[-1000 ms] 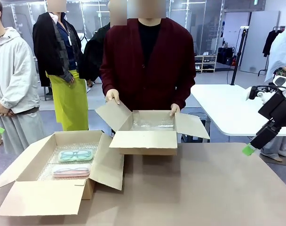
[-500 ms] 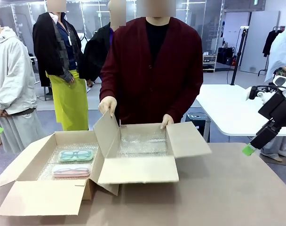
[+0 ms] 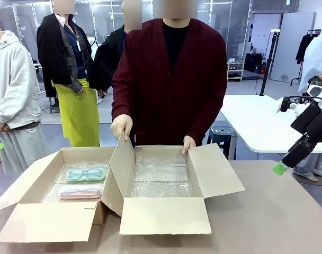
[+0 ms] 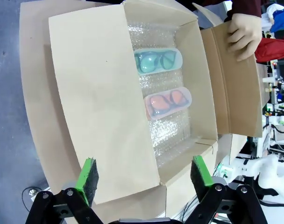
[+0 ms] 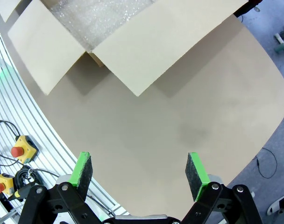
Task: Pack the glasses set securely to prepare it for shipping.
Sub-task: Position the Package Box on the left side of the table.
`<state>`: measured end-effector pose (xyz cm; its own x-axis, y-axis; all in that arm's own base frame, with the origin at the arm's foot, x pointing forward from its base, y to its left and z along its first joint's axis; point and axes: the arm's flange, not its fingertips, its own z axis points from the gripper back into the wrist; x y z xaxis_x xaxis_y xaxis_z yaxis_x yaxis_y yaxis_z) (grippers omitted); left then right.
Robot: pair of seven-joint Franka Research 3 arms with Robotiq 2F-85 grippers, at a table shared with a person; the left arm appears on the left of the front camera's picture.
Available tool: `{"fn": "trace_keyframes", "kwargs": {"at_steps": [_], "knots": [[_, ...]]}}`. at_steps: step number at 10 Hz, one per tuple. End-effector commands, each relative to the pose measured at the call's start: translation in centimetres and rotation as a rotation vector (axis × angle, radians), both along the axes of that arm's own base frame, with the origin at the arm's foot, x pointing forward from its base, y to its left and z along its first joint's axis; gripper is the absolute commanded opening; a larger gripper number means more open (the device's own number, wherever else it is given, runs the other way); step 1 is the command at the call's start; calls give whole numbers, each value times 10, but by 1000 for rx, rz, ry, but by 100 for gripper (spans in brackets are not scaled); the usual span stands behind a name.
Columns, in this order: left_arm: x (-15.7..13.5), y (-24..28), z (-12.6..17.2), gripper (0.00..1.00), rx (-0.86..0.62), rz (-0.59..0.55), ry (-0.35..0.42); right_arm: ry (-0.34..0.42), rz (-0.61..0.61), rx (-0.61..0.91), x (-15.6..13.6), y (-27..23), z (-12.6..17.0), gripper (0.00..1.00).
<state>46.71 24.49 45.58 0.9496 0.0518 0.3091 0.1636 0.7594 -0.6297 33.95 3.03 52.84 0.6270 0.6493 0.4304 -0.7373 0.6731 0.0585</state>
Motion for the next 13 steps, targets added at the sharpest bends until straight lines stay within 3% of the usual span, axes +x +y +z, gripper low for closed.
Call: {"fn": "trace_keyframes", "kwargs": {"at_steps": [1, 13], "knots": [[0, 1, 2, 100, 1, 2, -1, 2, -6, -6, -2, 1, 2, 100], [0, 1, 2, 100, 1, 2, -1, 2, -6, -6, -2, 1, 2, 100]]}}
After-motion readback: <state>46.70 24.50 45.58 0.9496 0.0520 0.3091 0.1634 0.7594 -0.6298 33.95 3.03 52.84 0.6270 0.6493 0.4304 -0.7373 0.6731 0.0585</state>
